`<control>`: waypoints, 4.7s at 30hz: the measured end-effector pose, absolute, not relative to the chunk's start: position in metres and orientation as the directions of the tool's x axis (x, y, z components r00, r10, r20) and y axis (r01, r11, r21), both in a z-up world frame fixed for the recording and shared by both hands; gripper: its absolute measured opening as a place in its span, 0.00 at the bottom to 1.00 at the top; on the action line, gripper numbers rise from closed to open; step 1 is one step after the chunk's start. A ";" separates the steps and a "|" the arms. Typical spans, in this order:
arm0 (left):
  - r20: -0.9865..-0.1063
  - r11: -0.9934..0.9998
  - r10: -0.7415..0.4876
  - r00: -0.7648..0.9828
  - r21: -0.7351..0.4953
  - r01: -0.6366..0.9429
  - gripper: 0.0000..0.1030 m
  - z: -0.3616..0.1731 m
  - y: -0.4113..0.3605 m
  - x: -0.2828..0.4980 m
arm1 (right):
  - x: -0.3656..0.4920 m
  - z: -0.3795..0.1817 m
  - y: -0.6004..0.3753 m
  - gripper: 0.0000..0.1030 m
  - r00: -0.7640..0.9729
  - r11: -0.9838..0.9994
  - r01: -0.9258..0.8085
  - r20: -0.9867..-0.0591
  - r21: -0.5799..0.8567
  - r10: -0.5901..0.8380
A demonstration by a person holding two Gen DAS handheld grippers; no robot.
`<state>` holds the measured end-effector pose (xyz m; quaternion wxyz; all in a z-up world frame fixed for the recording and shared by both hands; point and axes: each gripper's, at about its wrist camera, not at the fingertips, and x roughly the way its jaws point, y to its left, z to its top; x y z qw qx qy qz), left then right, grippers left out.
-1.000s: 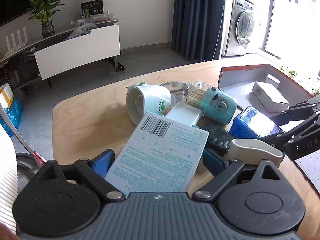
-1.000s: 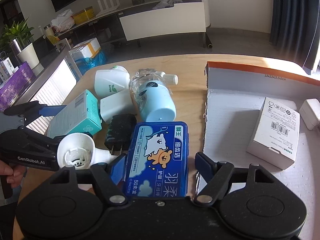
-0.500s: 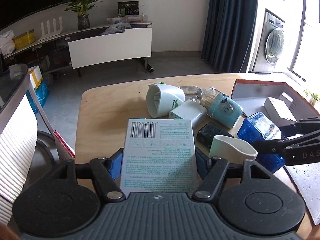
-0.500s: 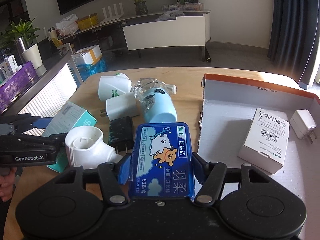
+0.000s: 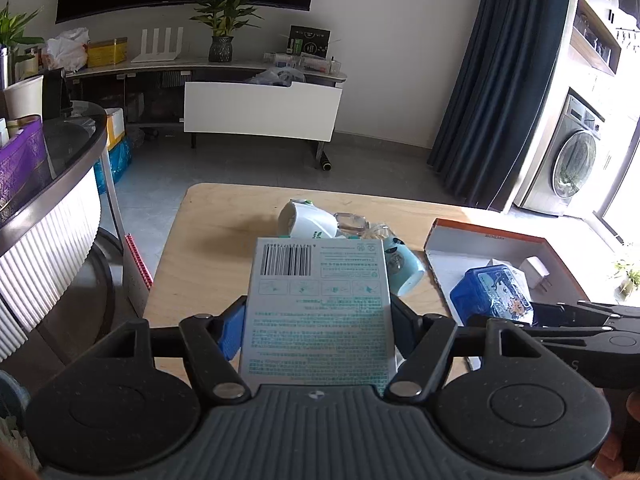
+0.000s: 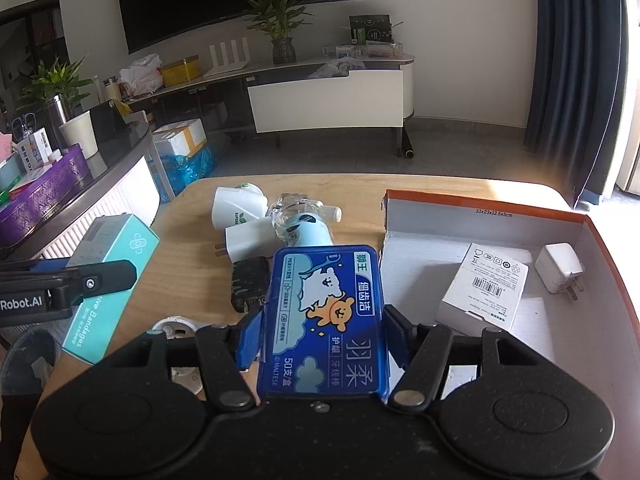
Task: Organize rigid objects
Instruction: 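Carry both items into the box and open both tools to release them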
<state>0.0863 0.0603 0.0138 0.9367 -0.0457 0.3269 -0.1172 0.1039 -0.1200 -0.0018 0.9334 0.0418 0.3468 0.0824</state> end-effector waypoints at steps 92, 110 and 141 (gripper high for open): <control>-0.676 0.904 -0.369 0.638 -0.101 0.416 0.69 -0.003 -0.132 0.077 | 0.053 0.031 -0.286 0.73 0.809 0.981 0.144 -0.586 0.129 -0.042; -0.705 0.902 -0.366 0.608 -0.107 0.419 0.69 -0.015 -0.143 0.094 | 0.092 0.018 -0.290 0.73 0.781 0.988 0.120 -0.624 0.100 -0.032; -0.713 0.914 -0.340 0.613 -0.096 0.394 0.88 -0.002 -0.147 0.102 | 0.063 0.045 -0.303 0.78 0.844 0.975 0.179 -0.530 0.134 -0.083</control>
